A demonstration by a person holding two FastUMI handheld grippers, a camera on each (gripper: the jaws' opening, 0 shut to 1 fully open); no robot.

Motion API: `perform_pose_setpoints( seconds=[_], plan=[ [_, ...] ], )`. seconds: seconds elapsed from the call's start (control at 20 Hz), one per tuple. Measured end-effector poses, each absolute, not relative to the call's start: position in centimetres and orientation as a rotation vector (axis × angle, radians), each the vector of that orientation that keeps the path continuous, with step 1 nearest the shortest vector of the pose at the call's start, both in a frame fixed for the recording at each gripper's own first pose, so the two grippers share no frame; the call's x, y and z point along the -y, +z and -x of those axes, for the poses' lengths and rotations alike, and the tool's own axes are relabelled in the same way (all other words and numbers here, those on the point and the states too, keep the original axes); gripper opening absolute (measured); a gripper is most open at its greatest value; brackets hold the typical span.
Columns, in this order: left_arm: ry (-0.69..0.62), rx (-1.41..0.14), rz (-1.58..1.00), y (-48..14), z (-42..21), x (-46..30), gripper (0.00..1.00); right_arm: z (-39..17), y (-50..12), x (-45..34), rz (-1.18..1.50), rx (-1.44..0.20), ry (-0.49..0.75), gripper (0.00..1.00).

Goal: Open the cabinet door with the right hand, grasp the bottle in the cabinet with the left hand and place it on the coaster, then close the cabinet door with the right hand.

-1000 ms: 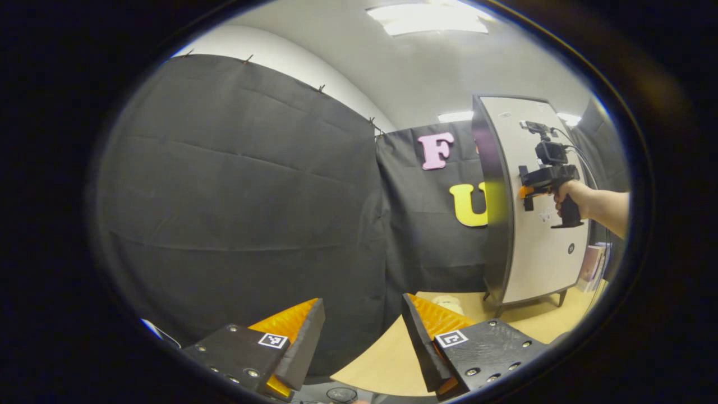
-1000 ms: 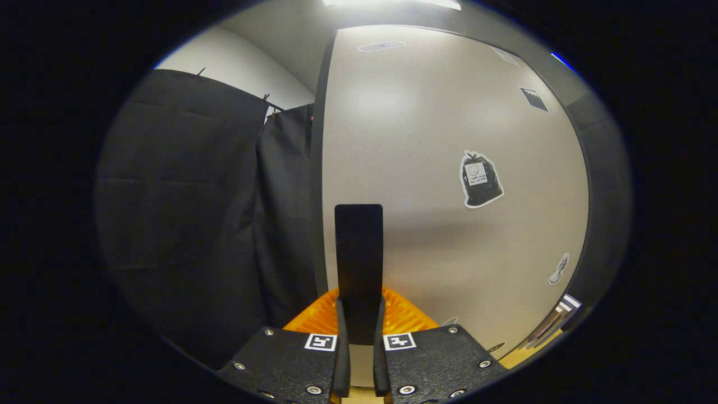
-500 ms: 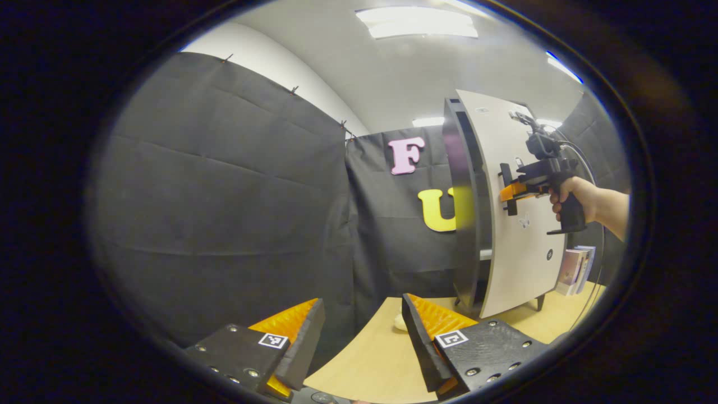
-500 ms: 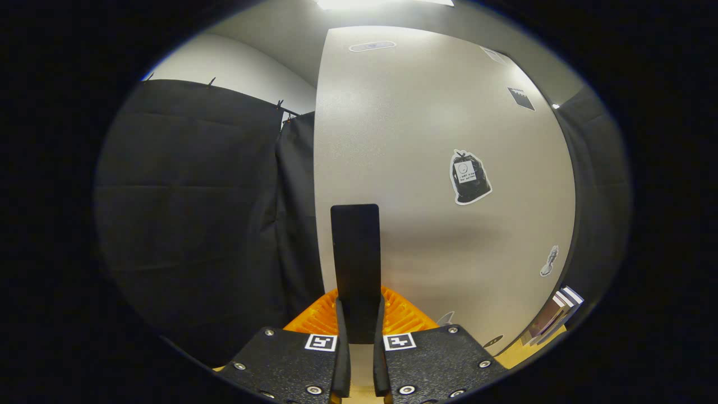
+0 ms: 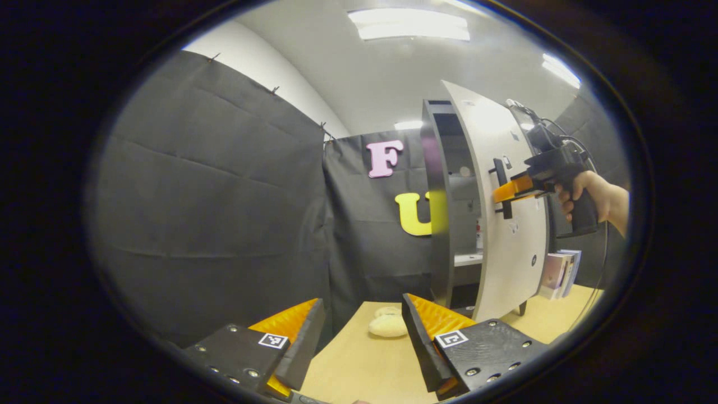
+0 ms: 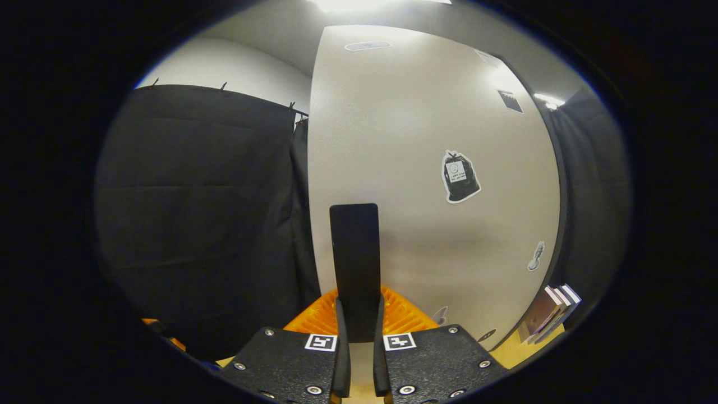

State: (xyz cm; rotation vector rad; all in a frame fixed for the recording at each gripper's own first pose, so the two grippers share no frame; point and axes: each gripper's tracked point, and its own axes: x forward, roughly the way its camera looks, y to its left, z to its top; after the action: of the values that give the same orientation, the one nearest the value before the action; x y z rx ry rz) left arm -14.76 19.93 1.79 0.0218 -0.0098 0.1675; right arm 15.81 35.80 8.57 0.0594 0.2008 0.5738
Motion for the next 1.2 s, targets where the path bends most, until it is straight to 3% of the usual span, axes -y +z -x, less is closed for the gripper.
perform_pose_setpoints(
  seconds=[0.3, 0.4, 0.6, 0.75, 1.05, 1.2],
  plan=[
    [0.123, 0.011, -0.023, 1.7, 12.2, -16.0, 0.79, -14.8, 8.8, -34.7, -0.058, -0.203, 0.628, 0.16],
    [0.106, 0.011, -0.021, 2.0, 11.4, -14.5, 0.83, -14.6, 8.8, -34.3, -0.054, -0.201, 0.645, 0.16],
    [0.083, 0.018, -0.032, 2.3, 10.5, -12.1, 0.79, -14.3, 8.9, -33.6, -0.065, -0.193, 0.668, 0.16],
    [0.064, 0.013, -0.031, 2.2, 9.8, -10.1, 0.82, -14.0, 9.0, -32.8, -0.067, -0.189, 0.682, 0.14],
    [0.018, 0.022, -0.024, 2.6, 8.6, -5.9, 0.80, -13.1, 9.1, -30.3, -0.073, -0.185, 0.673, 0.14],
    [-0.011, 0.026, -0.019, 2.5, 7.8, -3.5, 0.83, -12.6, 9.1, -29.1, -0.073, -0.185, 0.661, 0.16]
  ],
)
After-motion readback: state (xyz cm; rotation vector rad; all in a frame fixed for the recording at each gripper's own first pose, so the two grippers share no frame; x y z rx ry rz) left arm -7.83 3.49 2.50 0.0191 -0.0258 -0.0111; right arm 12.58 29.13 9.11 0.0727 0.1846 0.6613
